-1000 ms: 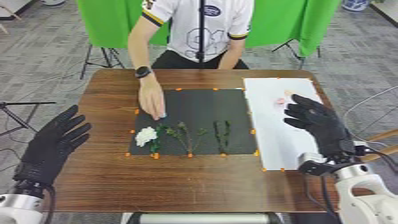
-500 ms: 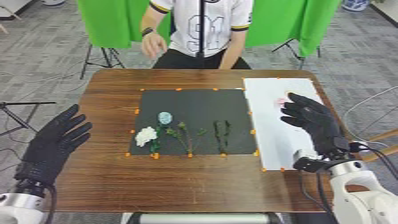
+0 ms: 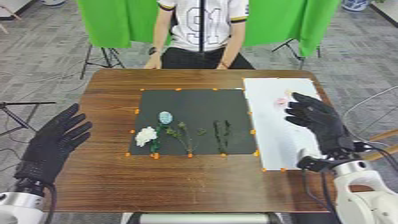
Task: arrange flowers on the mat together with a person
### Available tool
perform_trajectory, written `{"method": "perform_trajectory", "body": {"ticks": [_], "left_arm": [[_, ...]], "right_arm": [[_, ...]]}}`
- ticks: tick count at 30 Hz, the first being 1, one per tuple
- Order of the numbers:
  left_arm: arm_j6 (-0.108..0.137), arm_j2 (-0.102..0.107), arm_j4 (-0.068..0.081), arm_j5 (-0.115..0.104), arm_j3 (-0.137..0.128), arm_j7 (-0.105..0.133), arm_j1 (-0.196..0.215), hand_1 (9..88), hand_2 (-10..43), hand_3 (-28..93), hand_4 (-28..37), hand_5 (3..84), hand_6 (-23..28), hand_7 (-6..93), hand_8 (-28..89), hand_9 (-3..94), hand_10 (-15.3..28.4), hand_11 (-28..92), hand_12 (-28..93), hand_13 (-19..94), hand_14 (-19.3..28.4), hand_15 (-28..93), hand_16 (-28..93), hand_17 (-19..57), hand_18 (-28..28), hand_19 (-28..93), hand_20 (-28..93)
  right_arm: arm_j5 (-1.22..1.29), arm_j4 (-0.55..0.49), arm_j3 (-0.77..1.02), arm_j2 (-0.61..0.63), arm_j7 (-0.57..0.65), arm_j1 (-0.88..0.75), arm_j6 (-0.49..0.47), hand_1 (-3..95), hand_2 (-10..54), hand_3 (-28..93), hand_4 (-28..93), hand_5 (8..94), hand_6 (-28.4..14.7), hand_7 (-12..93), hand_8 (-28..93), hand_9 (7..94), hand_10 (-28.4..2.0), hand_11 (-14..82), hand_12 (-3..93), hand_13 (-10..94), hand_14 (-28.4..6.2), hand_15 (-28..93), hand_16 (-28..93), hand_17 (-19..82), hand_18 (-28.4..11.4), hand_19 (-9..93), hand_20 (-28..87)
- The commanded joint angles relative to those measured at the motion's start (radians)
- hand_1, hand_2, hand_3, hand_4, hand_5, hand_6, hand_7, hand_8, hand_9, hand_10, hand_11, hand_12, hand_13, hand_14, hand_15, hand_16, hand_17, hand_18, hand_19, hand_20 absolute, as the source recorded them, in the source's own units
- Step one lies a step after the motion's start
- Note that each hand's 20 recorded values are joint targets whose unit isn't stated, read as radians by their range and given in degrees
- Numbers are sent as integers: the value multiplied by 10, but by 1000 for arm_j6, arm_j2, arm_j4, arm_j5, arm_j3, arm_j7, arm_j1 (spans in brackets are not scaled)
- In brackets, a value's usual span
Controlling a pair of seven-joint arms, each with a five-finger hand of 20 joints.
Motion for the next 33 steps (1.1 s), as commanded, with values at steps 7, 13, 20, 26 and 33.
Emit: {"method": "perform_trajectory", "body": {"ticks": [7, 13, 20, 26, 33], "left_arm": [[5, 5, 6, 2, -6, -1, 18, 265, -41, 696, -247, 308, 28, 142, -74, 266, 109, 137, 195, 220, 143, 214, 43, -81, 216, 425, 97], [10, 7, 4, 2, -7, 4, 22, 264, -41, 696, -248, 308, 28, 142, -74, 266, 110, 137, 195, 220, 143, 214, 43, -81, 216, 425, 97], [12, 8, 2, 3, -10, 7, 27, 264, -41, 697, -248, 308, 27, 140, -74, 266, 109, 138, 196, 220, 143, 214, 43, -82, 217, 425, 97], [11, 9, 3, 3, -11, 12, 30, 263, -40, 696, -248, 307, 28, 141, -74, 266, 109, 138, 196, 220, 143, 214, 43, -81, 217, 425, 97], [7, 8, 5, 3, -10, 16, 28, 263, -41, 697, -248, 308, 27, 142, -75, 266, 108, 138, 195, 220, 143, 214, 43, -82, 217, 426, 97]], "right_arm": [[-847, 108, 51, 166, -12, 4, 409, 337, -95, 816, -279, 510, -22, 298, -144, 539, -125, 278, 231, 517, -95, 460, 199, 250, -164, 653, 398], [-1190, 163, 50, 216, 106, 31, 266, 325, -95, 831, -282, 491, -2, 333, -158, 522, -109, 280, 236, 469, -75, 432, 205, 219, -160, 621, 389], [-1249, 244, -4, 265, 203, 91, 150, 295, -95, 843, -283, 405, -21, 302, -148, 424, -107, 233, 243, 376, -83, 388, 223, 163, -174, 586, 387], [-1272, 285, -45, 289, 242, 135, 104, 287, -95, 848, -283, 341, -31, 283, -130, 352, -98, 189, 246, 321, -91, 362, 226, 138, -174, 568, 383], [-1292, 359, -131, 321, 248, 214, 87, 306, -95, 848, -283, 360, -18, 301, -134, 389, -96, 206, 254, 364, -84, 381, 233, 145, -176, 572, 386]]}}
